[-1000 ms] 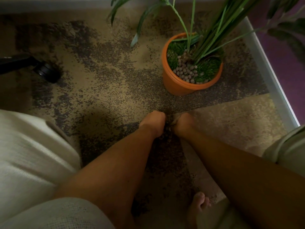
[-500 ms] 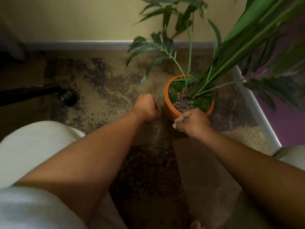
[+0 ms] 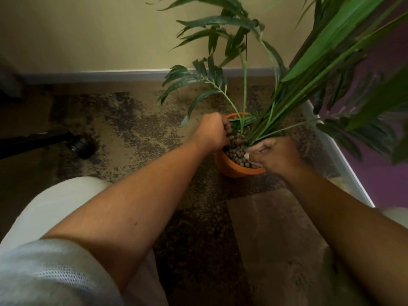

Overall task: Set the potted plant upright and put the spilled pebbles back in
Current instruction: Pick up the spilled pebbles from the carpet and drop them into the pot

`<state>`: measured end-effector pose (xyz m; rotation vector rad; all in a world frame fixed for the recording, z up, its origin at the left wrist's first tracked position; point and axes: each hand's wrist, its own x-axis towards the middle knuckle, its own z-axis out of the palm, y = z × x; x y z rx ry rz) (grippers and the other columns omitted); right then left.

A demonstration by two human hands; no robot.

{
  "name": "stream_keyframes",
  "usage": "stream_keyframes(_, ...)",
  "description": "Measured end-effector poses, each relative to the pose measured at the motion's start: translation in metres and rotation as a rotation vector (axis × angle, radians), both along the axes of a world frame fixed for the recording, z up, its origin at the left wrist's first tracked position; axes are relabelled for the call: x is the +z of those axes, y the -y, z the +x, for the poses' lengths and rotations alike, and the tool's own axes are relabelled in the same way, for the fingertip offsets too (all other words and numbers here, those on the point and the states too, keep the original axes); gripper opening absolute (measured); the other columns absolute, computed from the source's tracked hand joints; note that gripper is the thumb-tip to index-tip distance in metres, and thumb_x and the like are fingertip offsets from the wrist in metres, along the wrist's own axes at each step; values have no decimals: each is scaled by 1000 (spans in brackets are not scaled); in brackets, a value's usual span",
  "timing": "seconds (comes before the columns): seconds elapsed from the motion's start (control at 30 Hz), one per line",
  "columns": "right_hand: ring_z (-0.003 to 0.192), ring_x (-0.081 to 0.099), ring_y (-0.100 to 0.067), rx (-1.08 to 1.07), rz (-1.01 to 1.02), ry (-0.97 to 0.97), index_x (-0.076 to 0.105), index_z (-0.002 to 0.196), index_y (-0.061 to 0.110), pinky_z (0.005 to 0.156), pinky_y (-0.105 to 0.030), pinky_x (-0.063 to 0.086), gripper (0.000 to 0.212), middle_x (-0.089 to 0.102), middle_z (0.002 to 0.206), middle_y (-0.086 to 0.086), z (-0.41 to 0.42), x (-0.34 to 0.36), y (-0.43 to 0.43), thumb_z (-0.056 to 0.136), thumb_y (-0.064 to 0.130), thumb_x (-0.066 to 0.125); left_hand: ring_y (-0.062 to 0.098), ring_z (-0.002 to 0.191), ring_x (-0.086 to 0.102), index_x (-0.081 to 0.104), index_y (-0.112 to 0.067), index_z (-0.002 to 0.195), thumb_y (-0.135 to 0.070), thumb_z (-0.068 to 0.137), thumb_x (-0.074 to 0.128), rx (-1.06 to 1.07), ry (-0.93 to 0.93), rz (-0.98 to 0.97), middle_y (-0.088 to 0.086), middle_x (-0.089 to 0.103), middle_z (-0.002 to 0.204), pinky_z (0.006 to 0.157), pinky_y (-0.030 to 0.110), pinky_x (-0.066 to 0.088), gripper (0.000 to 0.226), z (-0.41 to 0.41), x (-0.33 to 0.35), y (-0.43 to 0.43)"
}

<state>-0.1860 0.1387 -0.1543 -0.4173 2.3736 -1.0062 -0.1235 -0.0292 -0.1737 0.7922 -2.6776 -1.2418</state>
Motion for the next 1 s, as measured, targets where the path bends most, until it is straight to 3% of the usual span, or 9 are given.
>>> stream_keyframes(0.13,85,72,-29,-3,9,24,75,97,5,73,-32,56,20,73,99,-20,-2,3,-3,79,11,81,18,80,67,71,-9,95,-1,72,77,2,7,47,6,70,87,72,28,56,25,-4,-7,2)
stream_keyframes(0.23,90,71,-31,-14,3,38,73,102,0,76,-33,55,24,73,103,-21,-3,4,-4,81,9,79,24,81,71,67,-6,99,6,76,69,31,9,131,11,71,91,72,38,61,26,-2,-12,4)
stream_keyframes(0.4,95,70,-33,-43,-10,51,73,101,-1,84,-41,58,21,71,109,-22,-1,2,-2,81,5,78,18,71,68,66,-9,96,8,81,64,87,2,151,5,66,84,66,32,60,23,0,-15,7)
stream_keyframes(0.53,103,68,-34,-70,-26,72,71,103,-5,83,-36,56,23,69,110,-23,-2,0,1,82,1,76,24,81,68,69,-9,91,4,79,59,165,-38,69,7,70,85,73,36,59,20,2,-17,10)
stream_keyframes(0.63,105,67,-35,-83,-33,74,70,106,-7,85,-36,55,26,69,113,-25,-4,-3,5,81,-1,76,23,76,66,65,-10,82,2,78,54,263,-49,52,5,68,78,71,36,59,17,3,-21,13)
stream_keyframes(0.77,111,65,-33,-81,-2,62,72,110,1,96,-45,55,28,68,119,-21,-5,-9,6,83,2,75,24,88,67,64,-10,83,1,77,61,329,-40,79,6,68,84,81,35,57,13,6,-26,17)
stream_keyframes(1.0,117,63,-32,-86,-7,57,70,114,4,93,-47,57,32,65,127,-19,-11,-10,11,84,-9,68,26,92,67,62,-11,78,-3,82,57,397,-26,133,11,70,90,86,38,57,10,16,-32,25)
